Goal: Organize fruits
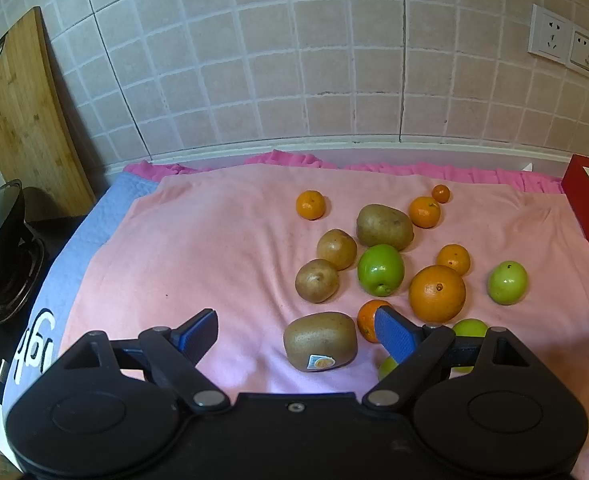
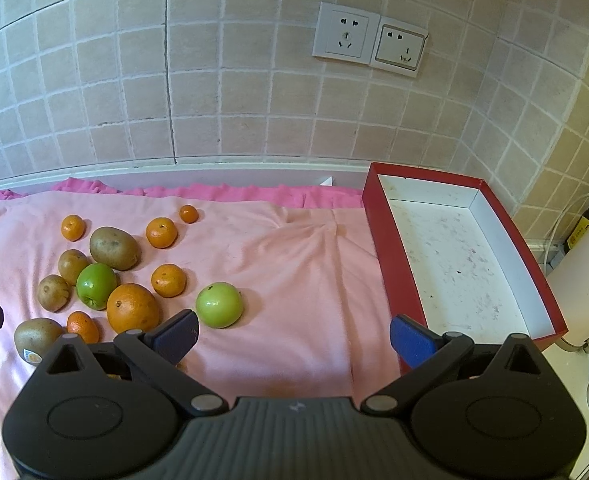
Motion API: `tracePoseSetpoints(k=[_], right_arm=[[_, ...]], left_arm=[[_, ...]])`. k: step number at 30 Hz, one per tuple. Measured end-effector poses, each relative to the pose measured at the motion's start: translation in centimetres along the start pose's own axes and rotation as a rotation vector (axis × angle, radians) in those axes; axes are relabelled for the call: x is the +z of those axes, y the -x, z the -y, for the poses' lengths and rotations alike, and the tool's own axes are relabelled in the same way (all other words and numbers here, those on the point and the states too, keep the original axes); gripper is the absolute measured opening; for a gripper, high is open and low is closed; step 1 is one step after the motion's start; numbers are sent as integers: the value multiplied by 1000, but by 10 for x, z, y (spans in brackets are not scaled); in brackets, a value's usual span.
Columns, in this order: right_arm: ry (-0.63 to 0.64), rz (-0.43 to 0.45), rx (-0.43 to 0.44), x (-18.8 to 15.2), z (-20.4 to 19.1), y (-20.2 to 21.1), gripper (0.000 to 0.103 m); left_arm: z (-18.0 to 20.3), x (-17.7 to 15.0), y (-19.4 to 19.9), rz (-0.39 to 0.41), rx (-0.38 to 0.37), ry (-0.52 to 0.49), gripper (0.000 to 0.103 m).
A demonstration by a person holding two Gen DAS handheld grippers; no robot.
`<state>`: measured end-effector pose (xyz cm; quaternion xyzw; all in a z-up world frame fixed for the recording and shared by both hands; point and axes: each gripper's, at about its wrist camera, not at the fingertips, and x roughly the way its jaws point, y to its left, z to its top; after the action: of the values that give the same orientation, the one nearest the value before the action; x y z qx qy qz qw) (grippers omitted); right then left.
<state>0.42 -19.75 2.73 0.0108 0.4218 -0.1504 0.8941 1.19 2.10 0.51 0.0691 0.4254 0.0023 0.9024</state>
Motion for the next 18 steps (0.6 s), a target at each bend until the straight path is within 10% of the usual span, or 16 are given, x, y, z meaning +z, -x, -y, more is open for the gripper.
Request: tracePoseSetpoints(k=[18], right_arm=[[1, -6, 5, 0, 0, -2, 103]], left_arm=[[1, 1, 0, -3, -8, -2, 101]])
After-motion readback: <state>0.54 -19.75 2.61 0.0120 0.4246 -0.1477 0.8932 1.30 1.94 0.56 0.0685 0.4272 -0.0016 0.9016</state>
